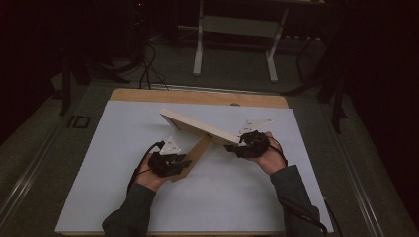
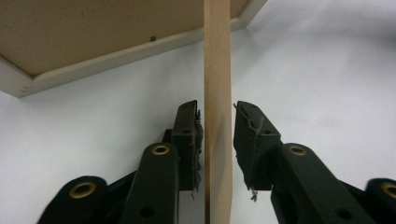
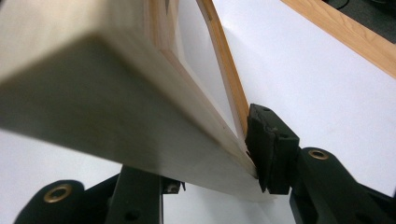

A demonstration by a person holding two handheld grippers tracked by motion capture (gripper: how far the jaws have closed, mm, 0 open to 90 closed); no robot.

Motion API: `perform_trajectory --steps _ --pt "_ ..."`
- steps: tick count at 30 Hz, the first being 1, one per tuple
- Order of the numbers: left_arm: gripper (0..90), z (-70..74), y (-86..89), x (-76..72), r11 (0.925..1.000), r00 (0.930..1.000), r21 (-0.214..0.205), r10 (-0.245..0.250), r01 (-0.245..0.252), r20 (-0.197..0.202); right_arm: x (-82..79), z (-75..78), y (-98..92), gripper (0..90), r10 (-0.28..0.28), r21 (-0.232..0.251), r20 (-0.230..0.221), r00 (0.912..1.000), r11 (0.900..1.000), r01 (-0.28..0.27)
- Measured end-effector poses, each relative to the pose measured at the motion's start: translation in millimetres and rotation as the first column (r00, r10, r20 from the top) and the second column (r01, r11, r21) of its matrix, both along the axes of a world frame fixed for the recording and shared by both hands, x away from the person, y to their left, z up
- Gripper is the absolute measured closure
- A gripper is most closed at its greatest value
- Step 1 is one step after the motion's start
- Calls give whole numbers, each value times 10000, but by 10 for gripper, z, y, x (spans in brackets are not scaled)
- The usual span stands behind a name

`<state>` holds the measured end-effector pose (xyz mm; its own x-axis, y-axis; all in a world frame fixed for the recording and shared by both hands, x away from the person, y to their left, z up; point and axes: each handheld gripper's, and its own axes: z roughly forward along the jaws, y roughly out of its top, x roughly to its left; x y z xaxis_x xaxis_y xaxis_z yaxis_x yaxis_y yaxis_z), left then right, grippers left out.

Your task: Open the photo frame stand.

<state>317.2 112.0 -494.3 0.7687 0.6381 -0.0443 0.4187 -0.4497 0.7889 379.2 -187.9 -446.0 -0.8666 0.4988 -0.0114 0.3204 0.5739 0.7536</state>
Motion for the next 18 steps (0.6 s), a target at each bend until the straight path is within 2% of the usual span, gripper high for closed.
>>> perform_trajectory --steps 18 --pt "651 73 11 -17 9995 9999 -319 -68 72 122 -3 -14 -65 562 -29 76 -107 9999 10000 30"
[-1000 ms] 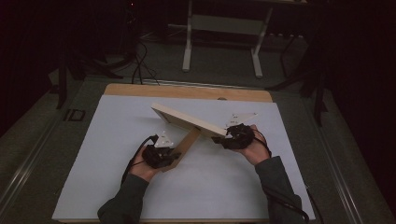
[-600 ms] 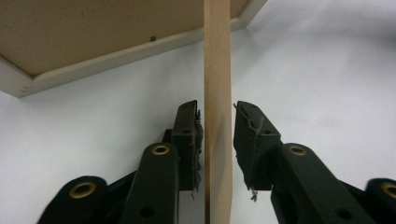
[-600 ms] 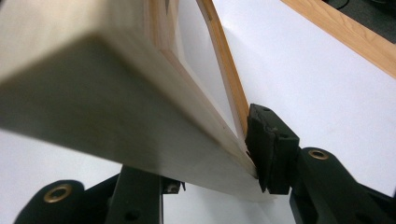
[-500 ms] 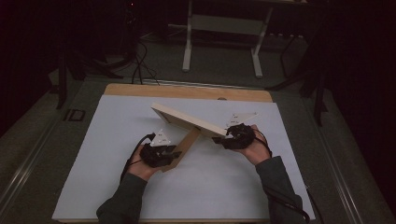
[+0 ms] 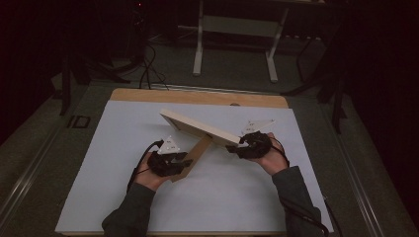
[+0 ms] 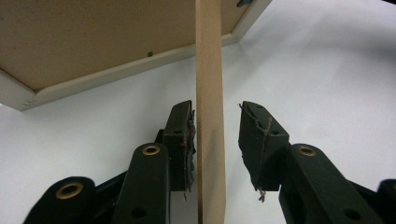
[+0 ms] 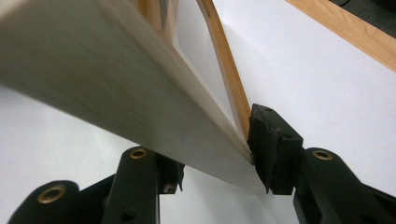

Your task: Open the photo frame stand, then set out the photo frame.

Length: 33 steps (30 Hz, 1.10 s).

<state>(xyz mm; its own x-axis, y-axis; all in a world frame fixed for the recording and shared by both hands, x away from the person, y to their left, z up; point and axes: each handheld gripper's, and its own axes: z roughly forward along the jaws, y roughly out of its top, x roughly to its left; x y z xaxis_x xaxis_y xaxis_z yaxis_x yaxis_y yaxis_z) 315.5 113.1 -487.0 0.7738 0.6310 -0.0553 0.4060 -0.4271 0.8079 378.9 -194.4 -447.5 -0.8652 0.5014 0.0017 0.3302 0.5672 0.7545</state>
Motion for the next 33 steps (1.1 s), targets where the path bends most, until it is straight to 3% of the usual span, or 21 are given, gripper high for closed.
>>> perform_trajectory --steps 16,22,33 --pt "645 91 40 -15 9994 9999 -346 23 -18 165 -24 -41 -86 536 -266 248 -76 9996 9993 267" --pt "645 121 75 -13 9988 9997 -471 168 -158 202 -81 -21 -109 522 -642 597 -65 9979 9961 645" --pt "654 159 134 -7 9969 9991 -699 367 -351 217 -141 -55 -230 502 -1234 551 -196 9922 9907 1243"
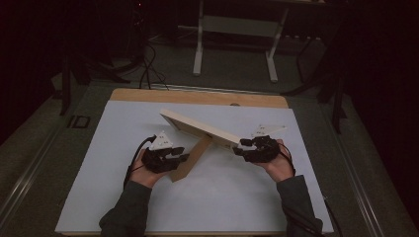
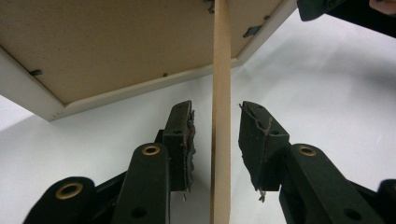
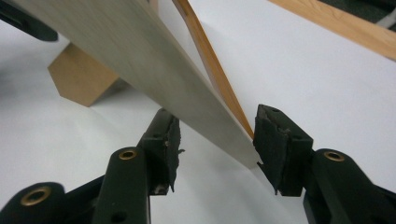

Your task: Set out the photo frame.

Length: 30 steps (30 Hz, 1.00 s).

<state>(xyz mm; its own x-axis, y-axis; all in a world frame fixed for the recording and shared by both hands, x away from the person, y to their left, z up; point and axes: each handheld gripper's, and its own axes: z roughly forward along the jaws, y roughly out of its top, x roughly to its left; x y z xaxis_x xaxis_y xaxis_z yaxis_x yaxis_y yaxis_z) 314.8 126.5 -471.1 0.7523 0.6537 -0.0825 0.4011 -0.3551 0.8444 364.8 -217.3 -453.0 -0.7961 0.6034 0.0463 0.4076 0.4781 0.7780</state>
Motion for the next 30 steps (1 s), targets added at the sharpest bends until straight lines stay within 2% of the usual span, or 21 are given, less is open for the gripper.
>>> perform_trajectory --steps 4,8,13,18,21,28,30 --pt "653 10 20 9 9999 9999 -133 100 -101 -68 -10 -42 -42 499 -129 58 -66 9999 9999 130" --pt "648 21 70 29 9983 9986 -370 449 -458 -263 -29 -112 -94 494 -242 70 -140 9996 9997 243" --pt "672 48 117 37 9950 9971 -761 621 -653 -448 -31 -111 -147 499 -397 85 -184 9990 9992 399" --pt "680 76 97 19 9946 9968 -738 696 -723 -382 -26 -145 -209 527 -505 -50 -217 9985 9987 504" --pt "754 94 81 8 9939 9971 -823 714 -734 -275 -20 -166 -231 555 -652 0 -246 9976 9979 652" --pt "762 170 85 2 9928 9955 -747 931 -940 -155 -25 -147 -203 652 -621 116 -117 9980 9980 622" --pt "772 209 102 0 9910 9951 -903 978 -987 -145 -23 -132 -209 673 -614 75 -122 9980 9981 615"
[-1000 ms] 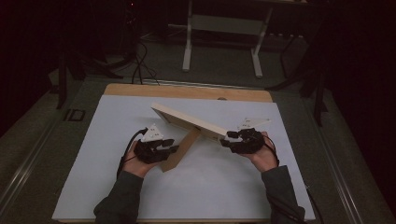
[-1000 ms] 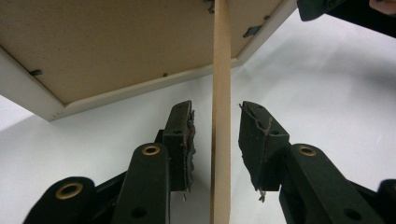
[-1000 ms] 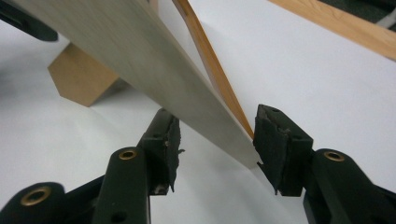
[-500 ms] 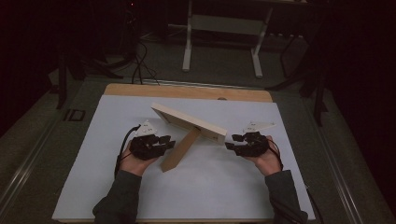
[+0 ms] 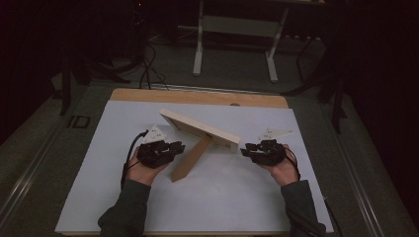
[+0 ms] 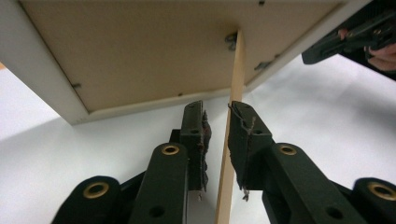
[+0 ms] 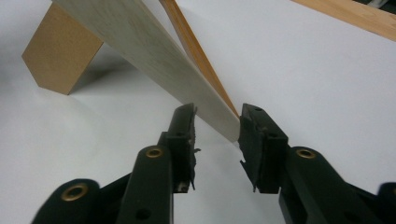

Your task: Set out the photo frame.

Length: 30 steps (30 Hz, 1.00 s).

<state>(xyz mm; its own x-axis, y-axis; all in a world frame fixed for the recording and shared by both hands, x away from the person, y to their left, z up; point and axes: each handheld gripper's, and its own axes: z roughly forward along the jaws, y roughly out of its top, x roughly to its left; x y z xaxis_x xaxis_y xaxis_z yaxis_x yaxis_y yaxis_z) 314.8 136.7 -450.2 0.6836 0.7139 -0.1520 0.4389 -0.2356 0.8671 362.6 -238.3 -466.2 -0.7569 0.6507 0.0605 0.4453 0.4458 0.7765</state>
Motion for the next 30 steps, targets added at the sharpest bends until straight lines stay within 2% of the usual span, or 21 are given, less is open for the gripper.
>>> perform_trajectory --steps 5,12,16,21,30 --pt "872 27 90 74 9976 9996 -687 90 -108 -262 -13 47 -31 744 -168 27 125 9998 9999 168" --pt "900 42 127 204 9986 9992 -361 379 -384 -134 -20 86 -42 895 -477 51 480 9977 9989 476" --pt "900 78 114 270 9973 9977 -275 675 -676 -45 -20 92 -32 900 -764 206 584 9954 9969 753" --pt "900 102 81 313 9963 9965 -221 834 -833 32 -10 150 8 900 -1115 630 779 9907 9923 1067" --pt "900 127 40 363 9948 9948 -140 1011 -1009 127 12 151 59 900 -1261 1204 676 9897 9858 1174"
